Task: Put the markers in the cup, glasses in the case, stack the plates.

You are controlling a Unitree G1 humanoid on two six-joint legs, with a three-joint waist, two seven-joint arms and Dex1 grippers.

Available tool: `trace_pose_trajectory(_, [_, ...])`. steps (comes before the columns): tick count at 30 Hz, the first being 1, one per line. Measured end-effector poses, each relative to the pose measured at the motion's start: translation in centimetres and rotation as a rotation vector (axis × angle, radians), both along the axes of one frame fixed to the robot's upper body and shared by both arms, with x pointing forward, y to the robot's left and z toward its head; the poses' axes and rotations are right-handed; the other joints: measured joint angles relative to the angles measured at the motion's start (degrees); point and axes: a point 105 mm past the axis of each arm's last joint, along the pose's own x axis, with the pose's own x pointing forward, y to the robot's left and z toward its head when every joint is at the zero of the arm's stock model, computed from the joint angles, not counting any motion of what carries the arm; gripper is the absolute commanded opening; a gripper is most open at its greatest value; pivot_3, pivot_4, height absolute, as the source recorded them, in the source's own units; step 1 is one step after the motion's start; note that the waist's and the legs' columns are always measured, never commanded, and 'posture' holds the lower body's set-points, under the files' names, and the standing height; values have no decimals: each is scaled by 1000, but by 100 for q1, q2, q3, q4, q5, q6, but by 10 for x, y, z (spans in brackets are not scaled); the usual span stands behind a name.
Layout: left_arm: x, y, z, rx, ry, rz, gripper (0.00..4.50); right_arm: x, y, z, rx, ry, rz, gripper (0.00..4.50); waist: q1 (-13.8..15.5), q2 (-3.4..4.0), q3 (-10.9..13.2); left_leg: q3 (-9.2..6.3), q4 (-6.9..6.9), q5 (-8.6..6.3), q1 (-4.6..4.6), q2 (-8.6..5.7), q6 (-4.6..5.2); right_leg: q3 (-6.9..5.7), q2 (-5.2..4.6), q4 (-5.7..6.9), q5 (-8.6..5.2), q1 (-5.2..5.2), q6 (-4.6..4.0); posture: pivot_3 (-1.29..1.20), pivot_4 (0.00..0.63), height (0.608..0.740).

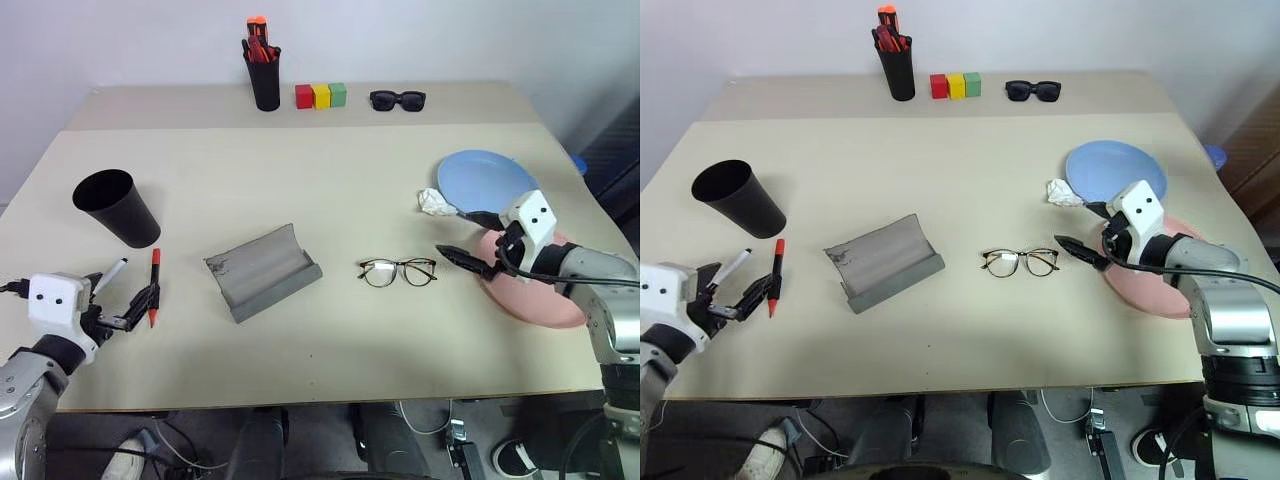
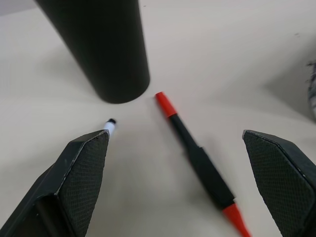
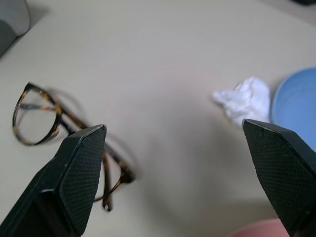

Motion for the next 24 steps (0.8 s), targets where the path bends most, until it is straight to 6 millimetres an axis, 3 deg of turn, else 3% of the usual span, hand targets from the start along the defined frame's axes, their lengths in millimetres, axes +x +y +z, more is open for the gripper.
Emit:
trace_pose_trajectory(9, [8, -9, -3, -12, 24, 31, 4449, 8, 13, -5, 8, -10, 37, 4500, 1, 0, 0, 0, 2, 1, 3, 0, 0, 0, 1, 9, 2, 1, 3, 0, 150, 740])
trace_pose_trajectory(13, [22, -16, -7, -25, 67, 94, 4449, 9, 35, -7, 14, -13, 117, 4500, 2, 0, 0, -3, 12, 1, 9, 0, 0, 0, 4, 34, 1, 1, 4, 0, 150, 740])
trace_pose_trajectory(19, [61, -27, 6, -151, 108, 267, 4449, 0, 110, 0, 70, -65, 346, 4500, -12, -2, -1, -17, 15, 4, 13, 0, -4, -1, 14, 51, 22, 1, 46, 0, 150, 740])
trace_pose_trajectory(24, [66, -25, -15, -173, 344, 380, 4449, -17, 154, 9, 111, -106, 472, 4500, -8, -2, -1, -30, 11, 5, 12, -1, -5, -7, 20, 55, 21, 0, 48, 0, 150, 740])
